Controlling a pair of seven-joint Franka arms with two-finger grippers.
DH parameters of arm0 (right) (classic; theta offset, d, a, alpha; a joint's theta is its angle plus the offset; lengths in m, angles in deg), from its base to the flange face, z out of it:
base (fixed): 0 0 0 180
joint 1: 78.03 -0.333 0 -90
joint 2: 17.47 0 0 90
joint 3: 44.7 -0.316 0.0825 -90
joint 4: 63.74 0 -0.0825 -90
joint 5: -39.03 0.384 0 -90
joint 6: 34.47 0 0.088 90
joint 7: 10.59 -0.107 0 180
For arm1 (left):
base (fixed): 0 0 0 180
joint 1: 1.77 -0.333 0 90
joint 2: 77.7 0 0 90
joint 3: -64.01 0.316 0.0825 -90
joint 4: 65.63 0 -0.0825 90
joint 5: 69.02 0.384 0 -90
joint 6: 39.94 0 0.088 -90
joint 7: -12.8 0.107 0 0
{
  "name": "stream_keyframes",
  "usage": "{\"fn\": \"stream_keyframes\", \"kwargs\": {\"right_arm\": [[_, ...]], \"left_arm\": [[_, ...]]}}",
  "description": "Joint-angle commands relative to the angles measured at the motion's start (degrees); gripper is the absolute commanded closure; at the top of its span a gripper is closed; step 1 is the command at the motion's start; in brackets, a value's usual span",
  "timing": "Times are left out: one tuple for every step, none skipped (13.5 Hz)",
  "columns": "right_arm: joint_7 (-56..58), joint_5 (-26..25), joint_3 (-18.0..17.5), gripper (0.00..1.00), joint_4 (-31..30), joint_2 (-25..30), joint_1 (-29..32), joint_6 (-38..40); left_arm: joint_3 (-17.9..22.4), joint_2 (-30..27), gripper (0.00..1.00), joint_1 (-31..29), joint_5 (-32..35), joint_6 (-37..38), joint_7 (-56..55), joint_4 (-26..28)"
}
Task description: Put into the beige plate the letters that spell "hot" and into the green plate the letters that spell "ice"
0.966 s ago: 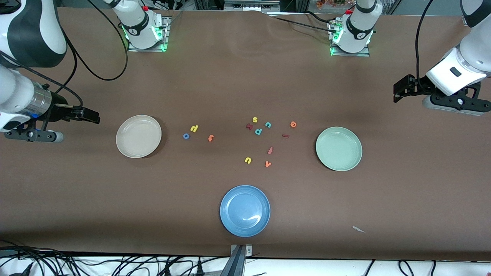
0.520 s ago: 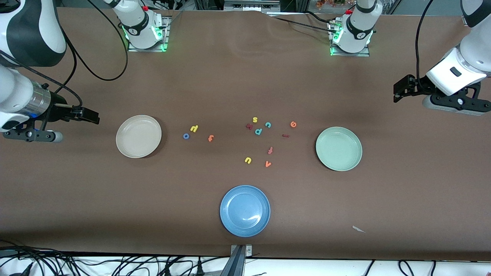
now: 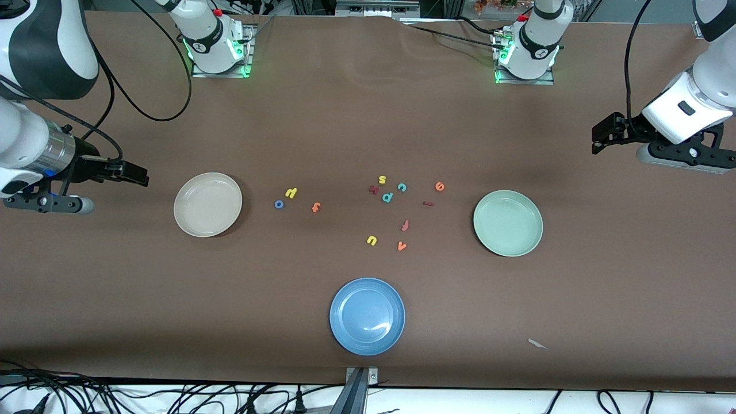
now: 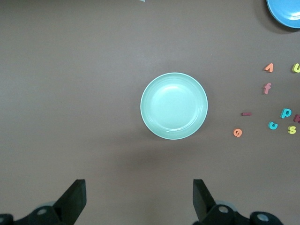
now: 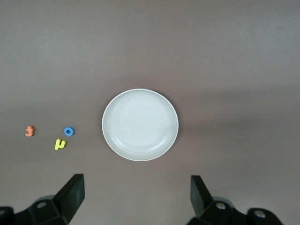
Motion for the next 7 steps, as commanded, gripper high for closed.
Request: {"fn": "stream_keyframes", "kwargs": {"right_arm": [[-0.08, -0.21, -0.13, 0.00, -0.35, 1.07, -0.06, 0.46], [-0.08, -0.21, -0.13, 0.00, -0.35, 1.15, -0.06, 0.46], [-0.17, -0.21, -0.22, 0.00, -0.35, 1.15, -0.06, 0.55], [-0.08, -0.21, -0.22, 0.00, -0.35, 1.15, -0.06, 0.55], [-0.17, -0.21, -0.22, 0.00, -0.35, 1.07, -0.06, 0.55], [-0.08, -0.21, -0.22, 0.00, -0.35, 1.07, -0.06, 0.55], [-0.08, -0.12, -0.22, 0.00, -0.35, 1.15, -0.06, 0.64]], "left_arm": [[-0.24, -0.33, 0.00, -0.31, 1.01, 0.48, 1.08, -0.09], [-0.24, -0.33, 0.00, -0.31, 1.01, 0.48, 1.00, -0.18], [-0.33, -0.33, 0.00, -0.31, 1.01, 0.48, 0.91, -0.09], [-0.42, -0.33, 0.00, -0.31, 1.01, 0.48, 0.82, -0.09], [-0.33, -0.33, 0.00, -0.31, 1.01, 0.48, 0.82, -0.18], [-0.24, -0.24, 0.00, -0.31, 0.75, 0.22, 0.82, -0.18], [-0.24, -0.15, 0.00, -0.31, 0.75, 0.13, 0.91, -0.62]]}}
